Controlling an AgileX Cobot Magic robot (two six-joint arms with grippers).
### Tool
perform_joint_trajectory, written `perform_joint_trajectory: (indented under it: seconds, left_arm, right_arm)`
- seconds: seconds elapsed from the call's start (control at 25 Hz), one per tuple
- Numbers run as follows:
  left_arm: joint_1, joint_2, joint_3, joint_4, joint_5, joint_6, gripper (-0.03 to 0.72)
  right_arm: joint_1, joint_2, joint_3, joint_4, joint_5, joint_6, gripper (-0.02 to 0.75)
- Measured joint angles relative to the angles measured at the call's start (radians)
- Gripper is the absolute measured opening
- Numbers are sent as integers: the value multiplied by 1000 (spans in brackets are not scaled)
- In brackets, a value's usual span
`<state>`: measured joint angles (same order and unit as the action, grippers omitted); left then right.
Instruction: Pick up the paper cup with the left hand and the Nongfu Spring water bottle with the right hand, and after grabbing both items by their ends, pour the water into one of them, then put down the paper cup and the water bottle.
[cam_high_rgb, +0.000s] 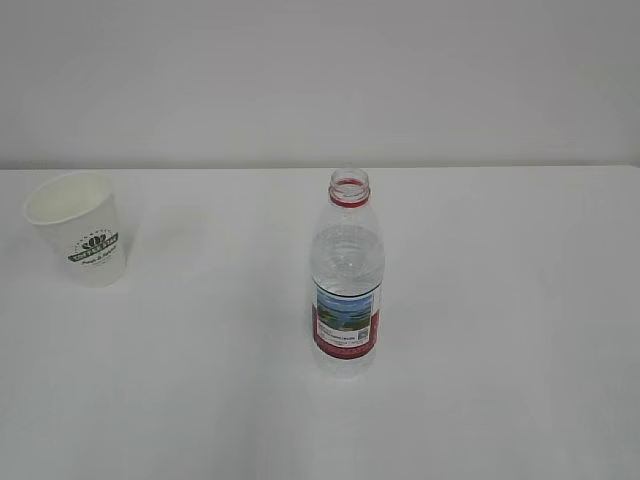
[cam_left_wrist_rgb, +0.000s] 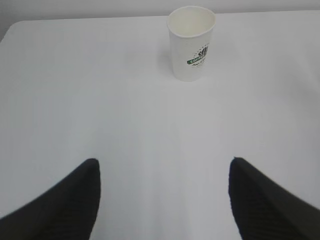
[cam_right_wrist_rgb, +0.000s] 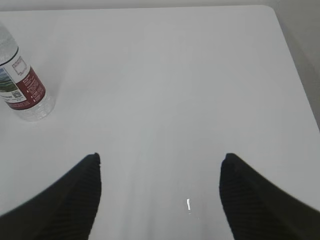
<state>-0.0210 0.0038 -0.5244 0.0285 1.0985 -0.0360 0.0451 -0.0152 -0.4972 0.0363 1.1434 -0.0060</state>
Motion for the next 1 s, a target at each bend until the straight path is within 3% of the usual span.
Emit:
perform_joint_trajectory:
  seconds: [1.0]
  left_arm:
    - [0,0,0,0,-2,0,580]
  right_arm:
    - [0,0,0,0,-2,-2,555]
